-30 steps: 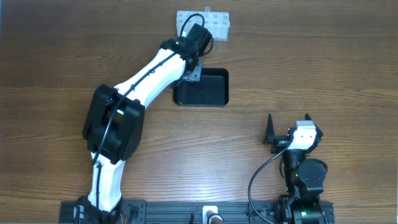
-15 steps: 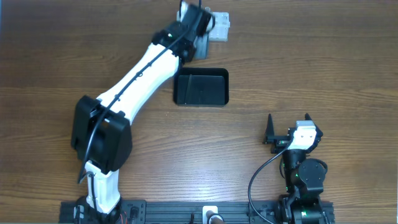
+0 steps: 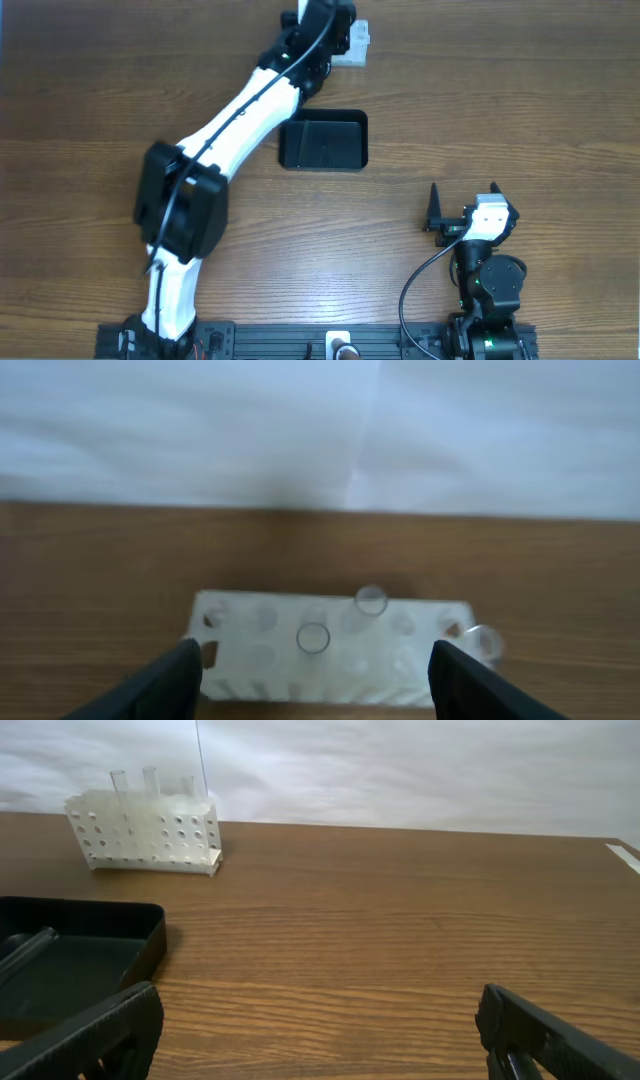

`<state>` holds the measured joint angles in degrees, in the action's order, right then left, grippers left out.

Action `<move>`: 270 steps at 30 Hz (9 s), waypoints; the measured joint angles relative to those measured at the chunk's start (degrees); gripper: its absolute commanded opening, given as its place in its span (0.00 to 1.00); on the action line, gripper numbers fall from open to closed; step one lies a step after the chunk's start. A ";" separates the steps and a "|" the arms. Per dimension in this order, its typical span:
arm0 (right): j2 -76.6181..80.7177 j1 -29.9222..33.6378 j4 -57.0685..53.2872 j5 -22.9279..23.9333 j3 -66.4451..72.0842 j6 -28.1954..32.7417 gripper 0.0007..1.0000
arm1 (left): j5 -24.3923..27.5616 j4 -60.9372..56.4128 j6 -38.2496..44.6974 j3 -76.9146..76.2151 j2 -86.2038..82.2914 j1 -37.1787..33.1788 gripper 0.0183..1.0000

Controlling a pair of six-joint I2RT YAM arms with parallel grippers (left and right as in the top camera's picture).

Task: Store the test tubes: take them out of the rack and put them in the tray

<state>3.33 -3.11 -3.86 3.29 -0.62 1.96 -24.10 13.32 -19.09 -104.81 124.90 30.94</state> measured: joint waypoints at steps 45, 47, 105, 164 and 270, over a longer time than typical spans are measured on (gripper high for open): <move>0.00 0.00 0.00 0.00 0.00 0.04 0.99 | -0.13 -4.94 0.24 -3.32 8.85 -0.92 0.10; 0.00 0.00 0.00 0.02 0.00 0.00 0.99 | -0.13 -5.03 0.24 -3.32 8.85 -0.92 0.09; 0.00 0.00 0.00 0.00 0.00 0.02 0.99 | 4.92 40.98 -12.07 5.40 -3.13 3.50 0.09; 0.00 0.00 0.00 0.00 0.00 0.02 0.99 | 27.91 -21.55 19.12 84.02 -97.96 -26.69 0.94; 105.61 -22.84 -0.17 2.64 -82.05 -13.62 0.99 | 34.45 -9.94 19.34 104.19 -124.28 -30.16 1.00</move>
<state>108.95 -25.96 -4.03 5.93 -82.67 -11.66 10.35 3.38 0.25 -0.62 0.62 0.78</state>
